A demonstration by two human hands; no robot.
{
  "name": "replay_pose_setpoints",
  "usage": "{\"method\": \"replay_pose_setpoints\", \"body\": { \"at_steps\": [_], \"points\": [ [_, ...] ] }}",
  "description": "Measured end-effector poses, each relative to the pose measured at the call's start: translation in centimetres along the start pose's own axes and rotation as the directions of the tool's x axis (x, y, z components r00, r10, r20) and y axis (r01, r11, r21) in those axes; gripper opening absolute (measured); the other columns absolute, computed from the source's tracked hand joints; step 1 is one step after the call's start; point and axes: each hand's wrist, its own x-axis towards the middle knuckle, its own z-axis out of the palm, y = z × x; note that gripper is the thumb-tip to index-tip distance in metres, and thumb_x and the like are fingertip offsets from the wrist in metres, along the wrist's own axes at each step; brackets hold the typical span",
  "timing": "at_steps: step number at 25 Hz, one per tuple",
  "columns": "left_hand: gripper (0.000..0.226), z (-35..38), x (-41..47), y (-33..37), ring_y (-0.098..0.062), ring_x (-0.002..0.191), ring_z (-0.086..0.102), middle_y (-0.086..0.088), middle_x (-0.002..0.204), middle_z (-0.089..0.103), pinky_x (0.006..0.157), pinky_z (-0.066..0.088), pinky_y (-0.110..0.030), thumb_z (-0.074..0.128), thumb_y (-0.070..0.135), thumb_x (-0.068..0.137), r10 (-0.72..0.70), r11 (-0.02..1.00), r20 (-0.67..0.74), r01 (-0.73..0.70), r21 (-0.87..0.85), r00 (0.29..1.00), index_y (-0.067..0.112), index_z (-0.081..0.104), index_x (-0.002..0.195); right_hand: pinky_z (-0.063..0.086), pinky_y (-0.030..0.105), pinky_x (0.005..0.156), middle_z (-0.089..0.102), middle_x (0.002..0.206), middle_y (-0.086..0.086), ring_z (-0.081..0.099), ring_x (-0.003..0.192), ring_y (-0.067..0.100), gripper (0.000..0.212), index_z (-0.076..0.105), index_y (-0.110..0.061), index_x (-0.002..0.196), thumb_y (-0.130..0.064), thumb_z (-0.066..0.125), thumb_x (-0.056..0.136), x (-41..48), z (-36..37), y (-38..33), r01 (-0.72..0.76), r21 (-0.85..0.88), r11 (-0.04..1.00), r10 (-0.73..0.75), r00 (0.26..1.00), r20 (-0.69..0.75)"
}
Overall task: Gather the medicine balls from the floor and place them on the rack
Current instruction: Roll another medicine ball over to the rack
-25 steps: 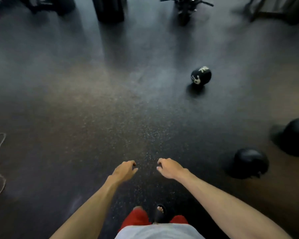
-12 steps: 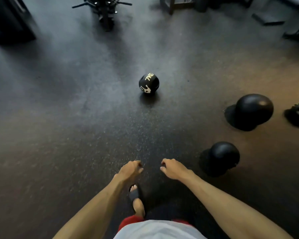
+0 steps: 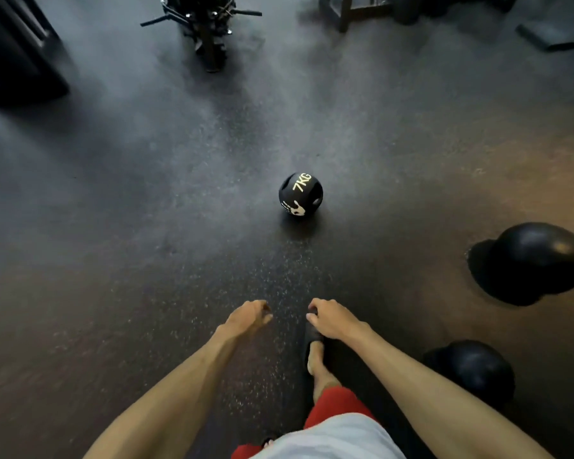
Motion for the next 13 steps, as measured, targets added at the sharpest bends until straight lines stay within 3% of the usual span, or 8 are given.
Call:
{"method": "replay_pose_setpoints", "body": {
  "at_steps": [8, 13],
  "points": [
    [0.03, -16.3, 13.4, 2.0, -0.025, 0.106, 0.067, -0.007, 0.12, 0.07, 0.092, 0.053, -0.04, 0.052, 0.033, 0.102, -0.13, 0.978, -0.095, 0.111, -0.178, 0.987, 0.013, 0.062, 0.122, 0.052, 0.042, 0.093, 0.067, 0.121, 0.009, 0.064, 0.111, 0.028, 0.035, 0.059, -0.015, 0.128, -0.037, 0.05, 0.101, 16.6, -17.7, -5.1, 0.118, -0.082, 0.99, -0.113, 0.992, 0.059],
    [0.03, -23.9, 21.3, 1.5, -0.027, 0.11, 0.066, -0.007, 0.121, 0.07, 0.094, 0.053, -0.041, 0.054, 0.035, 0.099, -0.175, 0.967, -0.137, 0.145, -0.208, 0.975, 0.016, 0.063, 0.12, 0.052, 0.043, 0.095, 0.068, 0.121, 0.007, 0.064, 0.111, 0.025, 0.036, 0.059, -0.017, 0.129, -0.038, 0.051, 0.101, 25.9, -24.2, -9.4, 0.153, -0.103, 0.983, -0.146, 0.987, 0.07]
  ]
}}
